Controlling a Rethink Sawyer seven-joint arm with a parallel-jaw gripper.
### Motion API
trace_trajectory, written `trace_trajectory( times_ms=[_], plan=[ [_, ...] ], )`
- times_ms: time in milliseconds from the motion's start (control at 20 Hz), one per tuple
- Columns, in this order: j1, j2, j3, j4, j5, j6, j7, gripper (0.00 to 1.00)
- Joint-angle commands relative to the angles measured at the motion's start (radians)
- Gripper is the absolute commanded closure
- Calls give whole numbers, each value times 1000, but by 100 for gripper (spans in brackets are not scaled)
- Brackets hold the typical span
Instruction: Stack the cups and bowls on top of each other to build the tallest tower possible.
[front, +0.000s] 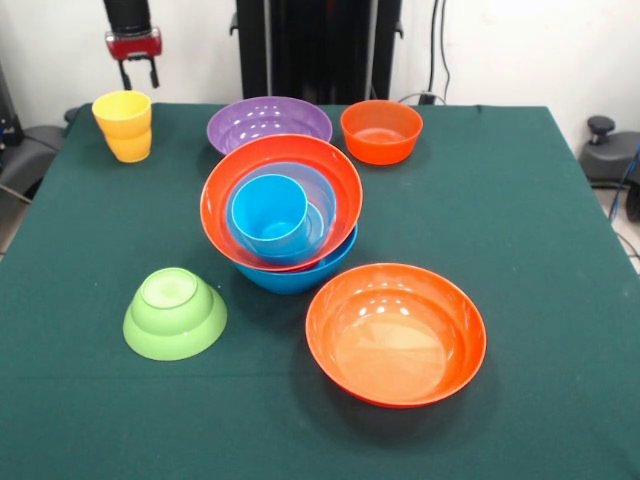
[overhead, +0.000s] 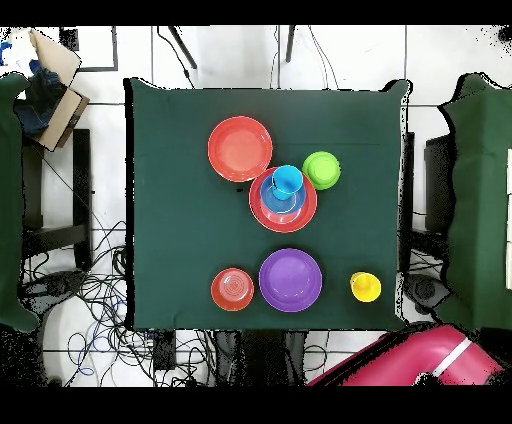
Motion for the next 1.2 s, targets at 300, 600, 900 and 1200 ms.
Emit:
trace_trajectory(
  times_ms=[300, 600, 900, 1200],
  plan=[
    [81, -9, 162, -51, -37, 66, 217, 0],
    [190, -123, 144, 101, -19, 68, 273, 0],
    [319, -197, 152, 159, -28, 111, 386, 0],
    [392, -248, 154, 208, -37, 132, 477, 0]
  ],
)
